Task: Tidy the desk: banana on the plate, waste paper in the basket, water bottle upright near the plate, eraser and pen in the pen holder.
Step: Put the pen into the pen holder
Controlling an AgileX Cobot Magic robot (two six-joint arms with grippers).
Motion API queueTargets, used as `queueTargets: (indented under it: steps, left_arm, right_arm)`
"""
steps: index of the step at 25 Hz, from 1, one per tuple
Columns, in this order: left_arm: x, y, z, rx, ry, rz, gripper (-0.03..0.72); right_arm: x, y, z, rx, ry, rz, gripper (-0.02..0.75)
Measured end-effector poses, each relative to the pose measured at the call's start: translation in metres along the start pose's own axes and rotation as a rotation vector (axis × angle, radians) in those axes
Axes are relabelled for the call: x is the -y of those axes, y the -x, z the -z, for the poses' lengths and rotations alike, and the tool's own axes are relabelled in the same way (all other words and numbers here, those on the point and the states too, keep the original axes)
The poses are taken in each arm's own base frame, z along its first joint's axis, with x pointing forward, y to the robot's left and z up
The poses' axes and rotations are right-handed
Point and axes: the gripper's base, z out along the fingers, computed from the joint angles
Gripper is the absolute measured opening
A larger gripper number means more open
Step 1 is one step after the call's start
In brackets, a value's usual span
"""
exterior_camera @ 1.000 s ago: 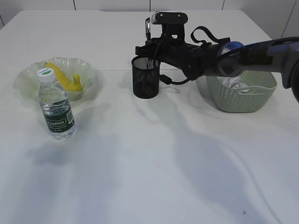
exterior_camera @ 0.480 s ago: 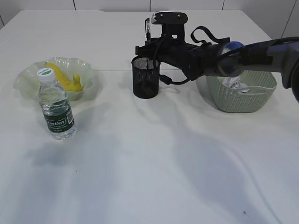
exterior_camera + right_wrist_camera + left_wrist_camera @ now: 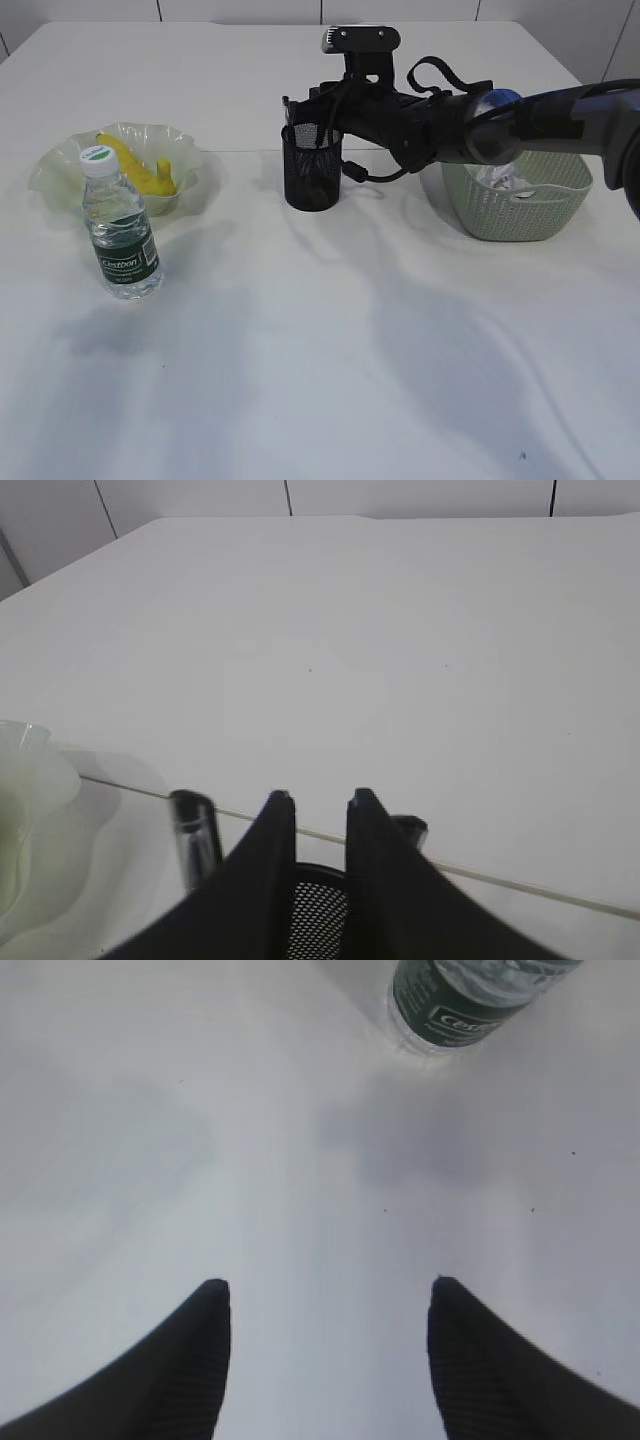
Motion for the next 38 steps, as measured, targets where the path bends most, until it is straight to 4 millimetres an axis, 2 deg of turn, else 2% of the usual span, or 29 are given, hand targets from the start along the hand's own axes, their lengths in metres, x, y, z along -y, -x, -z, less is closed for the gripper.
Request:
queueTargets:
  steps: [11,14,17,26,33,38]
  left_arm:
    - [0.0,0.0,0.0,0.0,0.0,0.0,0.433]
    - [0.0,0.0,0.0,0.0,0.0,0.0,0.433]
    - [0.0,0.0,0.0,0.0,0.0,0.0,0.433]
    - [0.0,0.0,0.0,0.0,0.0,0.0,0.433]
    - [-0.001,0.0,0.0,0.002,0.012,-0.012,0.433]
    - [-0.001,0.001,0.0,0.008,0.012,-0.013,0.433]
  right_arm:
    - [0.001,-0.003,0.0,-0.039,-0.008,0.001,0.138]
    - [0.001,0.004,0.005,-0.09,-0.021,0.001,0.138]
    - [-0.001,0.02,0.014,-0.114,-0.029,0.026,0.138]
    - [-0.003,0.077,0.063,-0.295,-0.097,0.046,0.139]
    - [-0.003,0.108,0.111,-0.493,-0.159,0.046,0.139]
    - [0.005,0.116,0.138,-0.64,-0.198,0.066,0.144]
